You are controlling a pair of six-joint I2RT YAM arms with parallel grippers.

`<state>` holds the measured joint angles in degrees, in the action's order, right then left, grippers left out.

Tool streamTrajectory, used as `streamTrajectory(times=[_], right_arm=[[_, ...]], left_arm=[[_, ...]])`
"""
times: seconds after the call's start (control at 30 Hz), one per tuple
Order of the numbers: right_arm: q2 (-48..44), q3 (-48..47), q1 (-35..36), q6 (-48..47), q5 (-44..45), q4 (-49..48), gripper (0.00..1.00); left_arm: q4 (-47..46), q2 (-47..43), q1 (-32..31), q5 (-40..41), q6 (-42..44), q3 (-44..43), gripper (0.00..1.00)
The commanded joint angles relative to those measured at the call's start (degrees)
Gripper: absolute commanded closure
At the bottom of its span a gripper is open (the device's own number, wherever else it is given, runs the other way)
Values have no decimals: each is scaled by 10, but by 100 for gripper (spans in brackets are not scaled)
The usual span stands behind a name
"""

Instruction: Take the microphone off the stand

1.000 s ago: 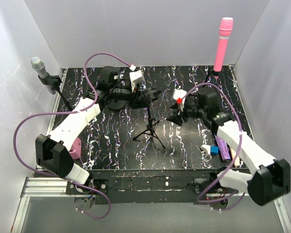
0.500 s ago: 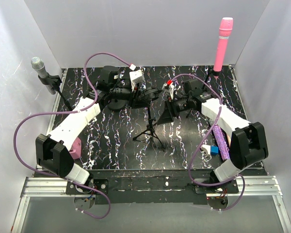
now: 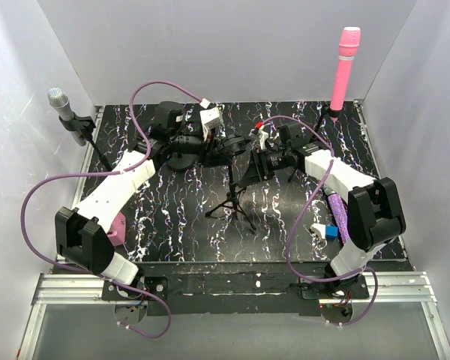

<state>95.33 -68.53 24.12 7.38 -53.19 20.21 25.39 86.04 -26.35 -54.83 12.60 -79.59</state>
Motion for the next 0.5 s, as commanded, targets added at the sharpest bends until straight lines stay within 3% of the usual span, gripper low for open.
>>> streamTrajectory(times=[0.0,0.3,0.47], right_arm=[[7,15,2,49,79,-37,46],[-15,75,1,13,169,-11,49],[-48,46,-5,-29,63,-11,46]], left_arm=[[-10,-22,4,-8,-1,-6,100],[-10,-20,4,-5,-1,-8,100],[-4,-21,4,-4,2,-8,100]])
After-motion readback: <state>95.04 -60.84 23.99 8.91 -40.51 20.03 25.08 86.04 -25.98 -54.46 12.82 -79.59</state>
